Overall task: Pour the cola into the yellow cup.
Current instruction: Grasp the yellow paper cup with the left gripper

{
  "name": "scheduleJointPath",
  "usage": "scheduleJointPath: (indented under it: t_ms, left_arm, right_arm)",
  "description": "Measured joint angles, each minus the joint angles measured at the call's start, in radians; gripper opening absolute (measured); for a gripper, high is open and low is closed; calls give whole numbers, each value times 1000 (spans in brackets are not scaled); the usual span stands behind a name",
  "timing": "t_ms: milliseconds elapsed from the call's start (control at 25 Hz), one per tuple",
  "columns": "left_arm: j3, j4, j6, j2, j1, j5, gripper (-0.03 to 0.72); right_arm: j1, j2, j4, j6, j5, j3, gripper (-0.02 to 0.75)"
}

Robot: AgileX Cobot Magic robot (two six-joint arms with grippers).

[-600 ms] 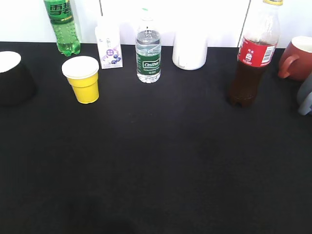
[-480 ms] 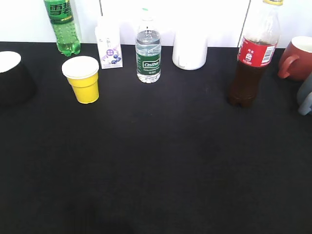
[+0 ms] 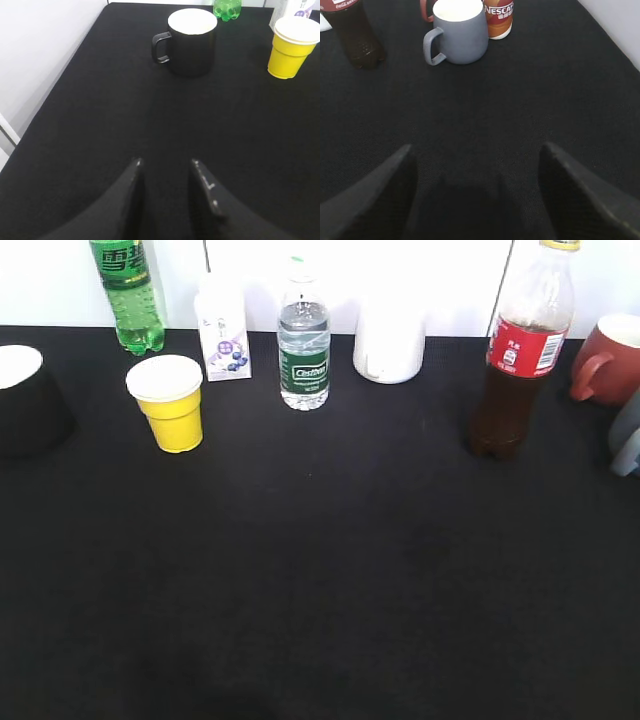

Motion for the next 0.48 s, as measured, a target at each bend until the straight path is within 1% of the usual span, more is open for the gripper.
scheduleJointPath:
  t_ms: [40, 80, 120, 160, 200, 280, 400, 480]
  left_arm:
    - [0, 0, 0, 0, 0, 0, 237]
    - [0, 0, 0, 0, 0, 0, 265]
    - [0, -1, 1, 8, 0, 0, 326]
    - [-2, -20, 35, 35, 0, -1, 400]
    - [-21, -76, 93, 93, 0, -2, 446]
    - [-67, -159, 148, 228, 0, -71, 461]
    - [-87, -231, 204, 396, -3, -324, 462]
    - [-87, -256, 232, 500, -44, -516, 462]
  right_arm:
    - [0, 0, 0, 0, 0, 0, 573]
    - [0, 0, 0, 0, 0, 0, 573]
    - [0, 0, 0, 0, 0, 0, 573]
    - [0, 0, 0, 0, 0, 0, 573]
    - [0, 0, 0, 0, 0, 0, 573]
    - [0, 0, 0, 0, 0, 0, 573]
    - [0, 0, 0, 0, 0, 0, 573]
    - [0, 0, 0, 0, 0, 0, 573]
